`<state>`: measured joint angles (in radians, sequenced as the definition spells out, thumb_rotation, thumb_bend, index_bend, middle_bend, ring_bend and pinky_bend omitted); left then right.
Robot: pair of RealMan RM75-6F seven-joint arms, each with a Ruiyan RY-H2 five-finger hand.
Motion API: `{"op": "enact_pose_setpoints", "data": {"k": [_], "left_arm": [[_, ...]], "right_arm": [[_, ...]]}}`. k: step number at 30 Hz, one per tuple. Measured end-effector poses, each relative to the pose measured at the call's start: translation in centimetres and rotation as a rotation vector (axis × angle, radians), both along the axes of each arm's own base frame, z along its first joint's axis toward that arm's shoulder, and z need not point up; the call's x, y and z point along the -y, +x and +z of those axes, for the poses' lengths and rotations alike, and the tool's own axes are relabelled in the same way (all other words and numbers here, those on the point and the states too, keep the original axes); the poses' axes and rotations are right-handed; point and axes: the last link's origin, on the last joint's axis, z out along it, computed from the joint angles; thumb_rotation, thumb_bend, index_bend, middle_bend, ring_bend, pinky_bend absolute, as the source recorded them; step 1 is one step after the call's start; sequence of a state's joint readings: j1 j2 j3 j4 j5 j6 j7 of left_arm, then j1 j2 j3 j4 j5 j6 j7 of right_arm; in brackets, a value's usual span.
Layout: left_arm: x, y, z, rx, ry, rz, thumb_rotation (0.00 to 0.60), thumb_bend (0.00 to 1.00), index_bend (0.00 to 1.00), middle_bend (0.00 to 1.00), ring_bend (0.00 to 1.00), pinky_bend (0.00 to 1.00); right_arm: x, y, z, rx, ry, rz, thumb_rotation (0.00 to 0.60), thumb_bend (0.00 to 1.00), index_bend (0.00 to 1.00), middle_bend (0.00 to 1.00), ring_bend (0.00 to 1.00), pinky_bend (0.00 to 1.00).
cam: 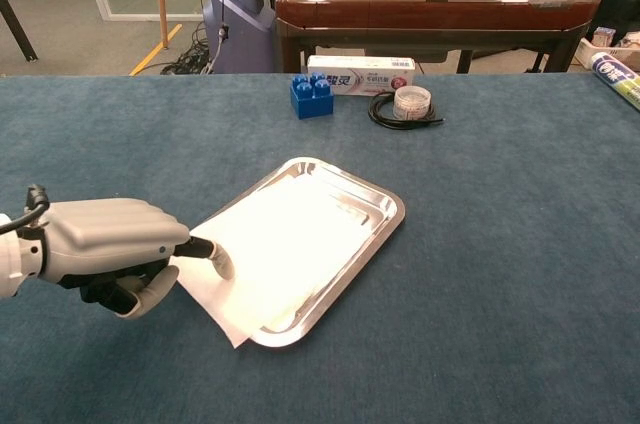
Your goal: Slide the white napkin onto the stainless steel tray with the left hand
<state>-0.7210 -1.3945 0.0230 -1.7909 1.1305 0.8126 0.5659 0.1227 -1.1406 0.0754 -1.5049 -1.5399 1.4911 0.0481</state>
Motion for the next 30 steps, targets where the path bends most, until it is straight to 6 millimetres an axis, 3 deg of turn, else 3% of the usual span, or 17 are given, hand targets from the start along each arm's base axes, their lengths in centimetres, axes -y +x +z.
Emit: {"op": "enact_pose_setpoints", "data": {"k": [30], "left_arm": [[-0.9, 1.0, -1.9, -0.005, -0.006, 0.009, 0.600, 0.92, 0.20, 1.00, 1.00, 1.00]], "right_arm": [[-0.1, -0.1, 0.7, 0.037, -0.023, -0.004, 0.600, 0.45, 0.40, 0.31, 0.18, 0.41]]}}
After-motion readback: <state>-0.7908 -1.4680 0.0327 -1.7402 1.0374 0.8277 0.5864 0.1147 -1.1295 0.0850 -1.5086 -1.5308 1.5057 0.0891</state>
